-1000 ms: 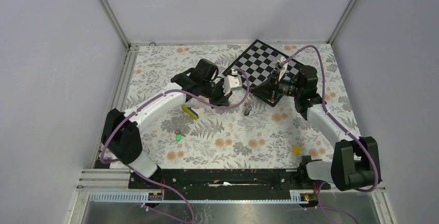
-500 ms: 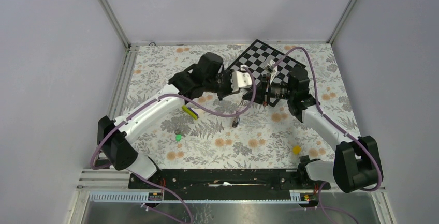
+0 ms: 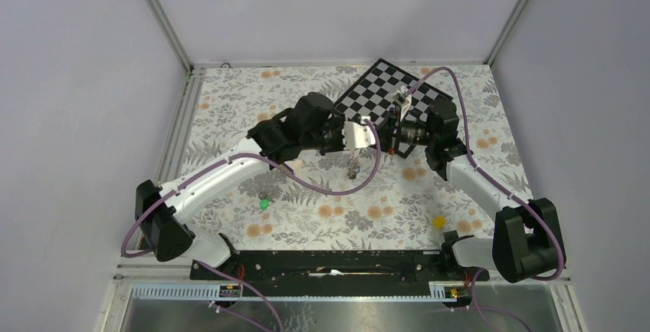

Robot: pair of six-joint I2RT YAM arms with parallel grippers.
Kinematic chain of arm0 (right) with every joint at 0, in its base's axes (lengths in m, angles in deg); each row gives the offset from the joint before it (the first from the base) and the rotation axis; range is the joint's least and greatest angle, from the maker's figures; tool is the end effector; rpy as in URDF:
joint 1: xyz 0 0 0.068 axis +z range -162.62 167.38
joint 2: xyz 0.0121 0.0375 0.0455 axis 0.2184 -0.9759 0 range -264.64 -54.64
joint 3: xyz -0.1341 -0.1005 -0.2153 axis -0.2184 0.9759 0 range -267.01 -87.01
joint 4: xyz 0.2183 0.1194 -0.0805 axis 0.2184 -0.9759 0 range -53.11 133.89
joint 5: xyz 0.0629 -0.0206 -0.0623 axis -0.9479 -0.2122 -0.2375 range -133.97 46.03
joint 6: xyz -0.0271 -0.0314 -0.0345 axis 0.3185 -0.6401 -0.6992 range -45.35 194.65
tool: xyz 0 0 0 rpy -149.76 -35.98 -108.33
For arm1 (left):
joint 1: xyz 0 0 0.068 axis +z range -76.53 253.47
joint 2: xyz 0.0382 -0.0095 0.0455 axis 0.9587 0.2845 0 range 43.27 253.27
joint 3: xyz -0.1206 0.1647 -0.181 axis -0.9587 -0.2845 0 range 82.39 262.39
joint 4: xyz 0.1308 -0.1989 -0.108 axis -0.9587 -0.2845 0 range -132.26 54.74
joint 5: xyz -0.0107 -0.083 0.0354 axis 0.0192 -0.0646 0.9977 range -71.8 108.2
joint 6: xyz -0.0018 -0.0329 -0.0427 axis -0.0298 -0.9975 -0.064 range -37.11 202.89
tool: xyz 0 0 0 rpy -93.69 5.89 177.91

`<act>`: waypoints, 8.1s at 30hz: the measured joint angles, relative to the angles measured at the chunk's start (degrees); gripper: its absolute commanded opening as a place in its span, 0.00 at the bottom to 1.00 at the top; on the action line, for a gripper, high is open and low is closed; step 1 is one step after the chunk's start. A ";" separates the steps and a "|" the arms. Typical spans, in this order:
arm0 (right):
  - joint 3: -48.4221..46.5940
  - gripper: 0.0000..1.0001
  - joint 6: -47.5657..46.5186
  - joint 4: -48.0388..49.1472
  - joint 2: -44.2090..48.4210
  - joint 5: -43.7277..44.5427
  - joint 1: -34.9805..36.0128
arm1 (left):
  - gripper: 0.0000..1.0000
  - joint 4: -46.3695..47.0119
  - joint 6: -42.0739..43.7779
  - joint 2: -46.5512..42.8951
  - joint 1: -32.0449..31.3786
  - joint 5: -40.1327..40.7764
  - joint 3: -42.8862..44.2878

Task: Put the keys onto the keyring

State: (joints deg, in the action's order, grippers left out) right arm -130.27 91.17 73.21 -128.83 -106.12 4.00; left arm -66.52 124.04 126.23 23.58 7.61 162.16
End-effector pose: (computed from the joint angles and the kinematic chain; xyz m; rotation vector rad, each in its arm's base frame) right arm 0.2591 0.1103 0.2904 -0.8845 1.5064 1.2883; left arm 0.2047 -0.2529 0.3601 1.6241 1.4462 -0.2879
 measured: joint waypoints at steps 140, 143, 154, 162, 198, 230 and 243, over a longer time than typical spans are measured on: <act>0.07 0.00 10.12 7.74 -7.78 -3.04 1.18 | 0.00 5.14 3.89 -0.35 -8.52 16.37 -7.08; 0.07 0.00 10.43 8.13 -7.96 -3.13 1.20 | 0.00 5.16 3.89 -0.35 -8.52 16.37 -7.15; 0.07 0.00 10.78 8.74 -8.20 -3.43 1.44 | 0.00 4.83 3.87 -0.35 -8.52 16.37 -7.15; 0.07 0.00 10.78 8.76 -8.37 -3.50 1.77 | 0.00 4.26 3.80 -0.35 -8.52 16.35 -7.15; 0.76 0.00 10.25 10.23 -9.33 -3.93 2.62 | 0.00 1.77 1.68 -0.35 -8.52 13.57 -5.53; 1.01 0.00 6.54 8.52 0.00 -5.11 -5.18 | 0.02 5.35 -13.27 -0.59 11.96 -12.37 -9.77; -2.10 0.00 -2.89 -8.04 7.28 -6.43 -9.44 | 0.18 0.13 -26.51 21.05 12.81 -20.52 -10.95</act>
State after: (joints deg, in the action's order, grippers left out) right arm -132.37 88.28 65.17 -121.55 -112.54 -5.44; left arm -66.39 97.52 147.28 36.39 -12.91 151.21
